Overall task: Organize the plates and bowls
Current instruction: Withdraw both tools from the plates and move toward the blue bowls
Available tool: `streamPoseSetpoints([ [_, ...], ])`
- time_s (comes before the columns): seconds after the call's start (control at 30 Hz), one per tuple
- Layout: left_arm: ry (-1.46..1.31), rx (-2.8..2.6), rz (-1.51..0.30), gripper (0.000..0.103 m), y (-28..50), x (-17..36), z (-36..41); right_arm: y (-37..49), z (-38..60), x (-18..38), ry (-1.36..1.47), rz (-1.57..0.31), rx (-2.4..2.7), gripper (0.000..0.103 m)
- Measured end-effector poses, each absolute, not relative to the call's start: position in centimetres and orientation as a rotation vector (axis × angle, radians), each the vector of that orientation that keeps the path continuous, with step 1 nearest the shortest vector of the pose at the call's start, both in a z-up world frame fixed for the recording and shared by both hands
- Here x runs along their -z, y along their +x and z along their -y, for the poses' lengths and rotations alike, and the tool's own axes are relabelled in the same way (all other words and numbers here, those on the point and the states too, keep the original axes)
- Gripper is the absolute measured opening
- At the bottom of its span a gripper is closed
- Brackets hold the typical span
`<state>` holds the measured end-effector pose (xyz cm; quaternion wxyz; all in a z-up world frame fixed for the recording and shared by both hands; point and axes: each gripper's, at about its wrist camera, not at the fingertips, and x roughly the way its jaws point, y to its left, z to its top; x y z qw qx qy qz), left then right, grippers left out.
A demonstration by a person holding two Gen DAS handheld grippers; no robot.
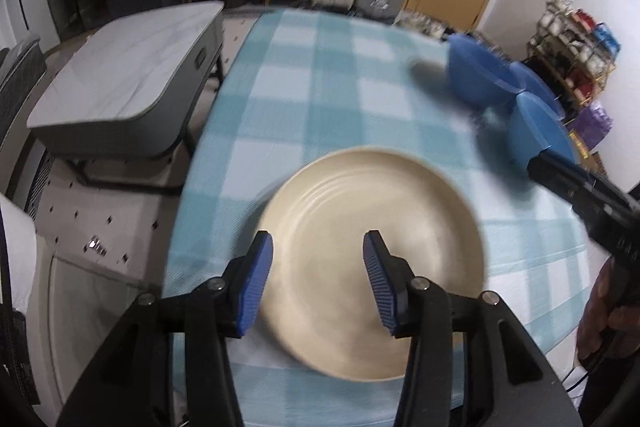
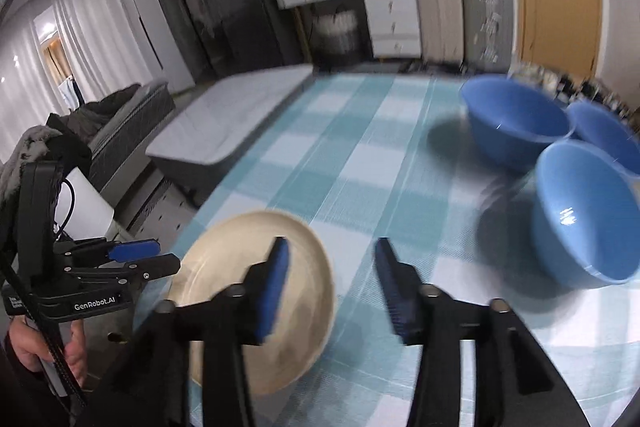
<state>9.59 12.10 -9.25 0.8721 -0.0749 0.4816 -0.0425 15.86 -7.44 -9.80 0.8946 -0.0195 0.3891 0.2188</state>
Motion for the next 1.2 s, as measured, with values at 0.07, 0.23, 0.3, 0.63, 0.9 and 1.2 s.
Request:
streamPoseSetpoints([
  [0.07, -0.172, 0.124, -0.972, 0.049, 9.6, 8.3, -10.8, 14.7, 8.6, 8.6, -0.032, -0.763, -0.441, 0.053],
  [0.23, -0.165, 0.194, -0.897, 0.076, 9.7, 6.6, -6.8, 12.2, 11.6, 6.9, -0.032, -0.656, -0.363, 0.089],
  [0.3, -0.155, 0.210, -0.864, 0.077, 9.6, 6.1, -5.5, 11.4, 12.8, 6.4, -0.044, -0.626, -0.343, 0.092],
  [0.63, -0.141, 0.194, -0.814, 0.078, 11.2, 5.6, 0.3, 9.1, 18.6, 5.5, 0.006, -0.551, -0.269, 0.101],
  [0.9, -0.068, 0.185, -0.851, 0.078, 13.5, 6.6, 3.9, 9.9, 22.5, 6.8, 0.073, -0.596, -0.219, 0.102],
  [1.2, -0.033, 0.262, -0.951, 0.078, 17.9, 7.0, 8.4, 12.9, 28.3, 4.7, 0.198, -0.632, -0.170, 0.102],
])
